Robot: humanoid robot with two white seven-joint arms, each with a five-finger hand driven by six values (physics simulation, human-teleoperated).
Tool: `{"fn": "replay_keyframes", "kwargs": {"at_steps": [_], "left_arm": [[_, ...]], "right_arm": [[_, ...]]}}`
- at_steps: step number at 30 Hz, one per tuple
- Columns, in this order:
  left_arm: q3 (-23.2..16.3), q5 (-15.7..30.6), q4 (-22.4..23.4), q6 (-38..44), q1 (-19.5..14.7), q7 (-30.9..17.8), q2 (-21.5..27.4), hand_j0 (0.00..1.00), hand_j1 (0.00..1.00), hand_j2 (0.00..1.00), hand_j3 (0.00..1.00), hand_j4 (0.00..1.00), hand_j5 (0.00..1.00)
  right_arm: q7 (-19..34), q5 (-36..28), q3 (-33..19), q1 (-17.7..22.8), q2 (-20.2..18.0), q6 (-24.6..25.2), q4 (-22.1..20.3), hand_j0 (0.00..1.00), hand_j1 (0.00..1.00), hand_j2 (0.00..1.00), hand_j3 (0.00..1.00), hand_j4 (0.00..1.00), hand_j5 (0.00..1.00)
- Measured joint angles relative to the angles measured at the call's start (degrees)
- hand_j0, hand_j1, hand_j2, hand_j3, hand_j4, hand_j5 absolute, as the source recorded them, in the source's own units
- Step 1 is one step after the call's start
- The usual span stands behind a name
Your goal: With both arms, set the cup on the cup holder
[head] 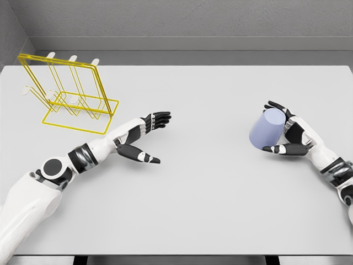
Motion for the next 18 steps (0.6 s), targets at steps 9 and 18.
{"fn": "replay_keyframes", "kwargs": {"at_steps": [9, 18], "left_arm": [[0.04, -0.4, 1.23, 0.03, 0.0, 0.06, -0.96, 1.0, 1.0, 1.0, 1.0, 1.0, 1.0], [0.04, 0.06, 1.2, 0.01, 0.0, 0.0, -1.01, 1.0, 1.0, 1.0, 1.0, 1.0, 1.0]], "right_arm": [[0.0, 0.29, 0.02, -1.14, 0.99, 0.07, 1.5, 0.94, 0.94, 0.94, 0.94, 0.94, 0.94], [0.0, 0.22, 0.24, -1.5, 1.94, 0.1, 2.09, 0.88, 0.88, 0.88, 0.88, 0.88, 0.88]]}}
